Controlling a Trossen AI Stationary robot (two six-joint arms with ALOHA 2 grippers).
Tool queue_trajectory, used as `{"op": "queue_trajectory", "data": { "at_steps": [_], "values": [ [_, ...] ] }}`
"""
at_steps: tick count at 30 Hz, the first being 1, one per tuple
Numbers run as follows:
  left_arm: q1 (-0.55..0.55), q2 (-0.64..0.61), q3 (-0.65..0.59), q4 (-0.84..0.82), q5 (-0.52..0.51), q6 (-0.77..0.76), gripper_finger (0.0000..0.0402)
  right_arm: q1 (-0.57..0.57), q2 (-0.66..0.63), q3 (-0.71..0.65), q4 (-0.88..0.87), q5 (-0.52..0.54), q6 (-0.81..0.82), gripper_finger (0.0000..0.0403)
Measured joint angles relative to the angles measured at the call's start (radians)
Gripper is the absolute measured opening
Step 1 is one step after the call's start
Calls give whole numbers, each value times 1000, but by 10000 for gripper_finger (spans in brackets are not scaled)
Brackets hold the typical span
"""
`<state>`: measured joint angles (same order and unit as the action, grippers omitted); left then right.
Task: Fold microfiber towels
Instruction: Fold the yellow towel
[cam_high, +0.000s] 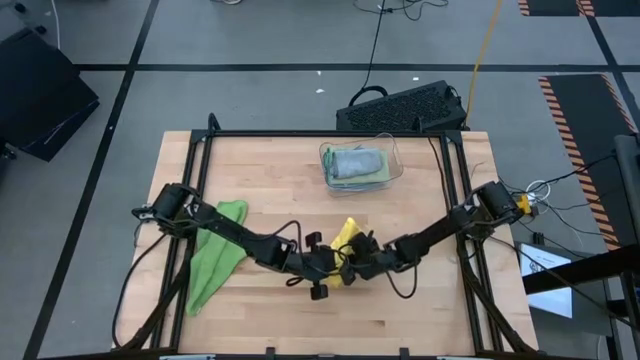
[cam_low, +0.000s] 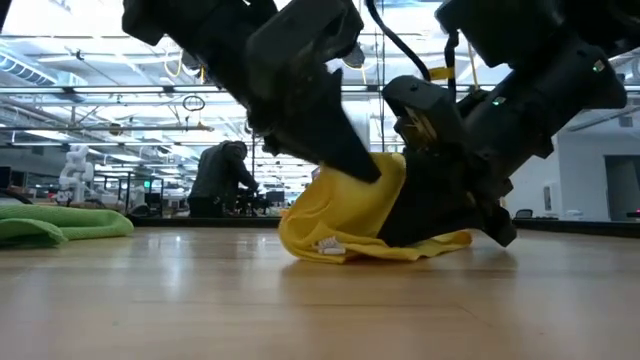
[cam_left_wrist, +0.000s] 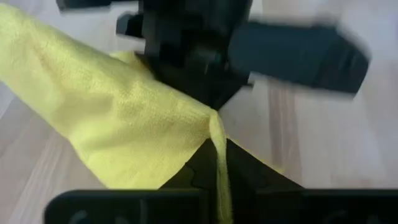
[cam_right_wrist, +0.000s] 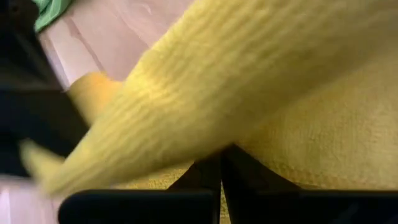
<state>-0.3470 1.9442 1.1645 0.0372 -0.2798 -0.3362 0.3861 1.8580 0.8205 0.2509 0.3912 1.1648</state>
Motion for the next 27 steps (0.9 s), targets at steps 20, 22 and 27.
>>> {"op": "queue_trajectory", "data": {
  "at_steps": [20, 22, 27],
  "values": [
    [26, 74, 1, 161, -81, -106, 64, -30, -201, -2, -282, 5, 6, 84],
    [30, 85, 0, 159, -80, -128, 61, -24, -241, -2, -353, 2, -2, 91],
    [32, 86, 0, 168, -80, -130, 61, -24, -359, -2, -499, 0, -29, 91]
  ]
}}
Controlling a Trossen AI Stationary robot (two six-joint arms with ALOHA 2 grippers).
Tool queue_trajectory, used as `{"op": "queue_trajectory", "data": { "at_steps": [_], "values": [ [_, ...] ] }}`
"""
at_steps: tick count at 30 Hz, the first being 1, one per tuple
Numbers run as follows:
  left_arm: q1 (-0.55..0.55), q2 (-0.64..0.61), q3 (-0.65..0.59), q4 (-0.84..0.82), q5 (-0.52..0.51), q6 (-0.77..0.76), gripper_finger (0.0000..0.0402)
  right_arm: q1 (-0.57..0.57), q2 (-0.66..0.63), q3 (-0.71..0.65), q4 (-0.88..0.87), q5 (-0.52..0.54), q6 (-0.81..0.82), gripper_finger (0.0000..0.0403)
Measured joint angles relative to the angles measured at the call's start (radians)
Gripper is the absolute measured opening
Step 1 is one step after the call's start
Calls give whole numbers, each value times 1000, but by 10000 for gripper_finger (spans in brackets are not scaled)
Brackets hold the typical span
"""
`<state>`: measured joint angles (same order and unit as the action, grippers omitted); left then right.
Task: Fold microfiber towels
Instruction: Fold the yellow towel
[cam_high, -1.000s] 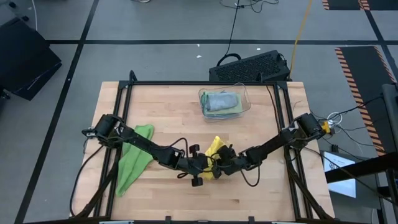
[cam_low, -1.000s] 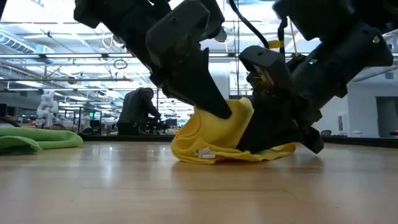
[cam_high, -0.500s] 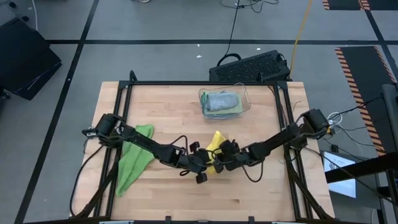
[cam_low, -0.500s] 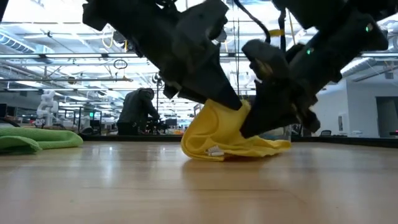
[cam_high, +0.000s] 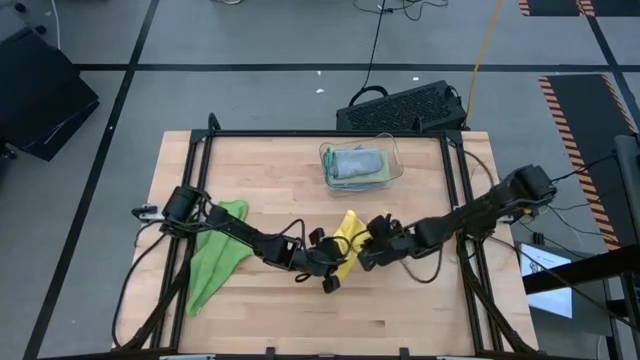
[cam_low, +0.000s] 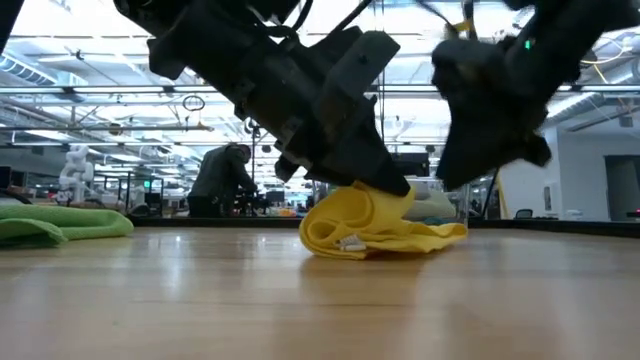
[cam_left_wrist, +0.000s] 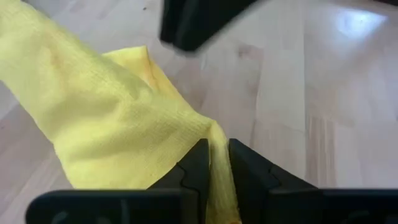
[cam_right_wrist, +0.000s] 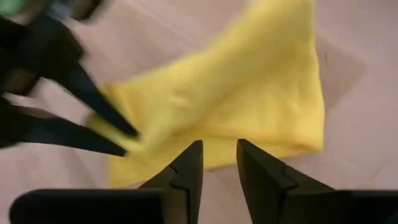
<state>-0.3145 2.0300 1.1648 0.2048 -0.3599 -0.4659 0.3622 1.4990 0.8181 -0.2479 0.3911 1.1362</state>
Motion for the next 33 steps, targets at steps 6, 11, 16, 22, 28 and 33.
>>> {"op": "queue_trajectory", "data": {
  "at_steps": [6, 11, 16, 22, 28, 33],
  "values": [
    [0, 0, 0, 40, 44, 60, 61, -13, -78, 0, 56, 63, -141, 70],
    [-2, 0, 0, 42, 80, 103, 61, -29, -57, -1, 118, 54, -169, 38],
    [-2, 0, 0, 27, 102, 111, 61, -28, -8, -5, 137, 21, -127, 7],
    [-3, 0, 0, 29, 135, 122, 69, 5, 34, -90, 207, -2, -32, 4],
    [-4, 0, 0, 26, 182, 124, 135, 13, 125, -204, 411, -2, 66, 1],
    [-2, -4, 0, 31, 276, 86, 189, 10, 209, -210, 533, 12, 83, 1]
  ]
}}
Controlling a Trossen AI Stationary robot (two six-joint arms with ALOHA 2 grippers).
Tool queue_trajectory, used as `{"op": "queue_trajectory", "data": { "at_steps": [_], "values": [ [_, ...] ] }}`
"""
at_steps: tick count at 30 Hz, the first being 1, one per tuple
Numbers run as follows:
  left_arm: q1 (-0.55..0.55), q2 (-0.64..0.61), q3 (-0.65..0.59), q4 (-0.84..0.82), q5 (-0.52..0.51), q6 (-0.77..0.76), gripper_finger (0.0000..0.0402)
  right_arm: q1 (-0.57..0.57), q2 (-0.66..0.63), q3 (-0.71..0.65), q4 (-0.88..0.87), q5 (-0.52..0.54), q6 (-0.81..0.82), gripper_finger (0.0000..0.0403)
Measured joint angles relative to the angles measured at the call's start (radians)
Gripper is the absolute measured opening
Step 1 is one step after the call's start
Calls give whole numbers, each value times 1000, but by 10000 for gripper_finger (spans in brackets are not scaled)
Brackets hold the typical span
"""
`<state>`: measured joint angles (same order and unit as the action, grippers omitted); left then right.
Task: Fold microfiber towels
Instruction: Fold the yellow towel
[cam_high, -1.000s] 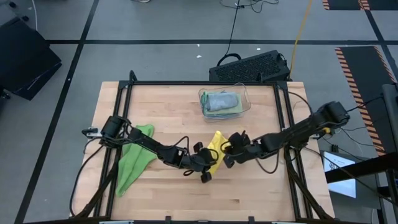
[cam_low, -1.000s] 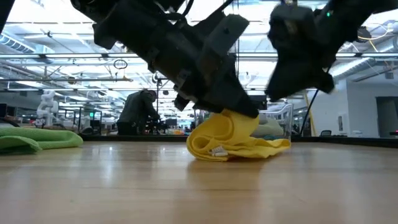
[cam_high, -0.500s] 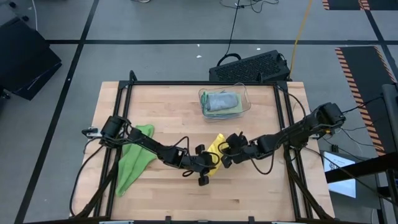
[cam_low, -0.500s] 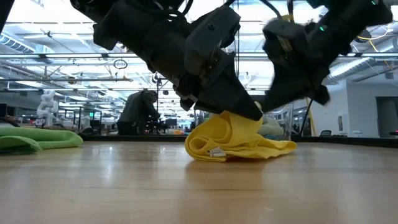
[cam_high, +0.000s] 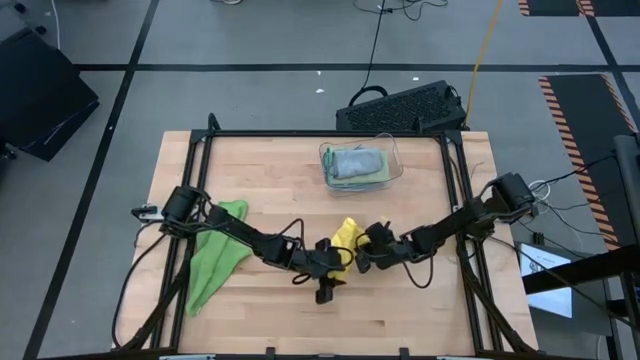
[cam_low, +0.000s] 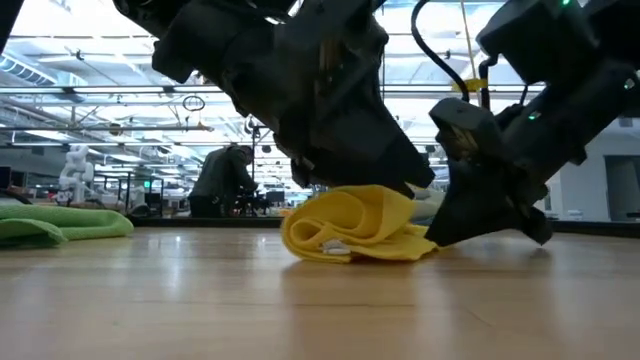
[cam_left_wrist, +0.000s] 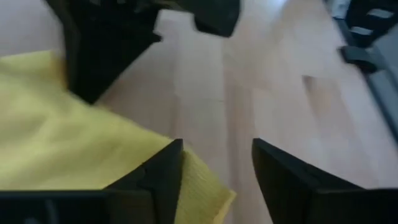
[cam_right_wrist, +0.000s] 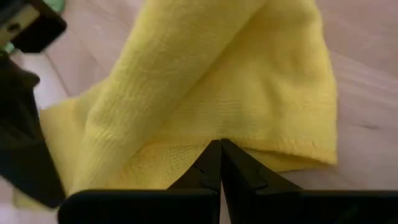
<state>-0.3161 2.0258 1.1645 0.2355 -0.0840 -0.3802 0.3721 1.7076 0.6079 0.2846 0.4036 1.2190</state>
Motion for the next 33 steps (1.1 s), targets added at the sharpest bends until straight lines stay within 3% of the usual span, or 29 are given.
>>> {"op": "queue_trajectory", "data": {
  "at_steps": [5, 8, 11, 15, 17, 24, 28, 33],
  "values": [
    [0, -69, 0, -4, 155, -38, 214, 0, 33, 1, 44, -3, -4, 1],
    [-1, -148, 0, -56, 181, -53, 210, 0, 35, 3, 40, -9, -8, 1],
    [5, -255, 0, -156, 81, -21, 194, 0, 36, 3, 35, -10, -12, 0],
    [43, -334, 2, -308, -202, 79, 162, 0, 37, 2, 36, -11, -27, 0],
    [90, -329, 1, -336, -234, 132, 145, 0, 37, 2, 41, -12, -39, 0],
    [266, -197, -3, -294, -99, 168, 121, 1, 38, 2, 46, -13, -81, 0],
    [299, -146, 4, -151, 25, 233, 120, 1, 39, 1, 49, -15, -88, 0],
    [291, -109, -1, -127, 83, 240, 120, 1, 39, 1, 46, -14, -80, 0]
  ]
}}
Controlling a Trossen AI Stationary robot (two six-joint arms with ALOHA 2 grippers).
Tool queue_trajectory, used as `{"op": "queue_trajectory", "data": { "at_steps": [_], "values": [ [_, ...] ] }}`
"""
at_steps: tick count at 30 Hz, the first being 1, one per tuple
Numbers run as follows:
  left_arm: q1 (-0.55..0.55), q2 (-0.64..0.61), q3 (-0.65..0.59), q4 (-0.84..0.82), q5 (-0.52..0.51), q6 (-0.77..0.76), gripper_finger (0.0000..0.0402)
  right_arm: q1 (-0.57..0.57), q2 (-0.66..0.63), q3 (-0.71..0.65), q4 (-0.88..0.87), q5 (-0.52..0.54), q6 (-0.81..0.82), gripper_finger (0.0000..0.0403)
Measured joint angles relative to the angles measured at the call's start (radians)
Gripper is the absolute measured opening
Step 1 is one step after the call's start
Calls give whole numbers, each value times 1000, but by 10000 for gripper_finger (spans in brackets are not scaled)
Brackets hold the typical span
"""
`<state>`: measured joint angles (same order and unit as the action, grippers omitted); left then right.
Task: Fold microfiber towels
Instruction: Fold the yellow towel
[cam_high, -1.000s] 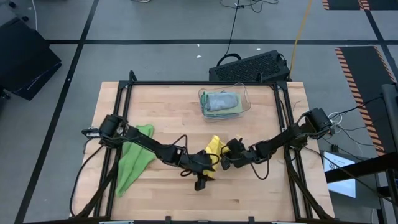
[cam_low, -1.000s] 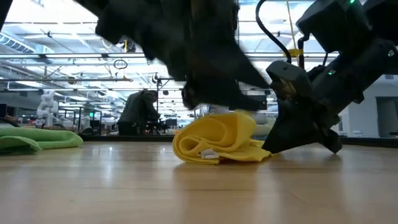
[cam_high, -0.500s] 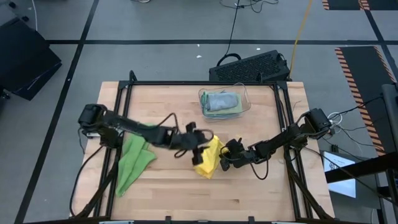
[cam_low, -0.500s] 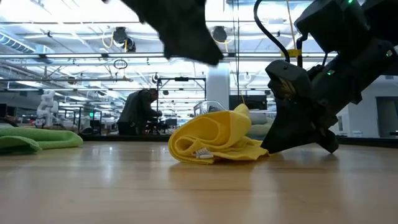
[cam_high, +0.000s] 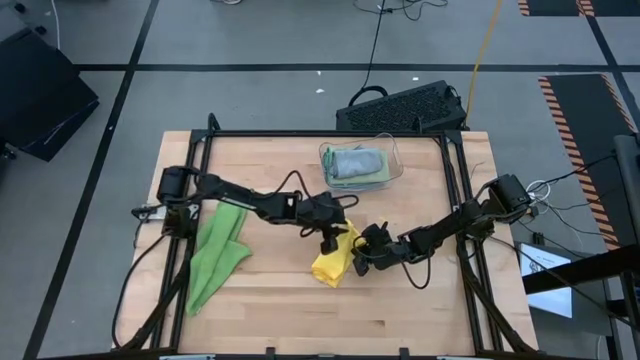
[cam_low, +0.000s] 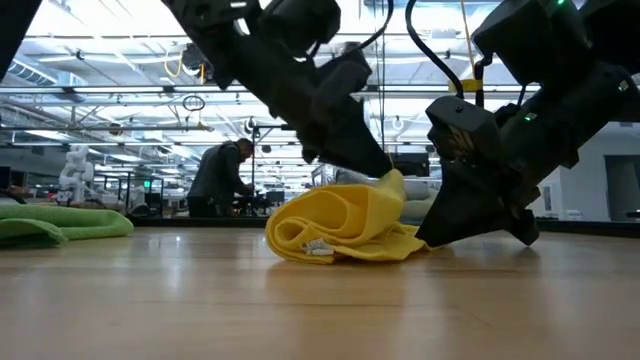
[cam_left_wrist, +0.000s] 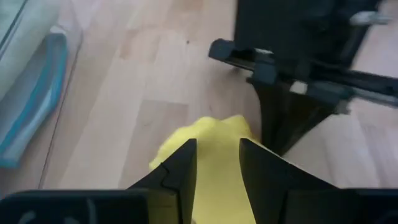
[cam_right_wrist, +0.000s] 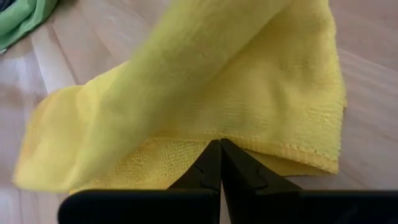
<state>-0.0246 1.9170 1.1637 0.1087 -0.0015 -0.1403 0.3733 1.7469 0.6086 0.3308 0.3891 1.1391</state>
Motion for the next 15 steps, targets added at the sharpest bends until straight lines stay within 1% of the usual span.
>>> {"op": "queue_trajectory", "data": {
  "at_steps": [6, 8, 12, 15],
  "values": [
    [-31, 19, 1, 26, -5, -12, 120, 0, 0, 0, -2, 0, -1, 0],
    [-37, 41, 3, 79, 1, -22, 120, -2, 0, 0, -2, 0, -1, 0],
    [-52, 70, 0, 64, -10, -79, 120, -5, 0, 0, -6, -1, -1, 0],
    [-57, 34, 9, 10, -32, -127, 120, -5, 0, 0, -7, -1, -1, 0]
  ]
}}
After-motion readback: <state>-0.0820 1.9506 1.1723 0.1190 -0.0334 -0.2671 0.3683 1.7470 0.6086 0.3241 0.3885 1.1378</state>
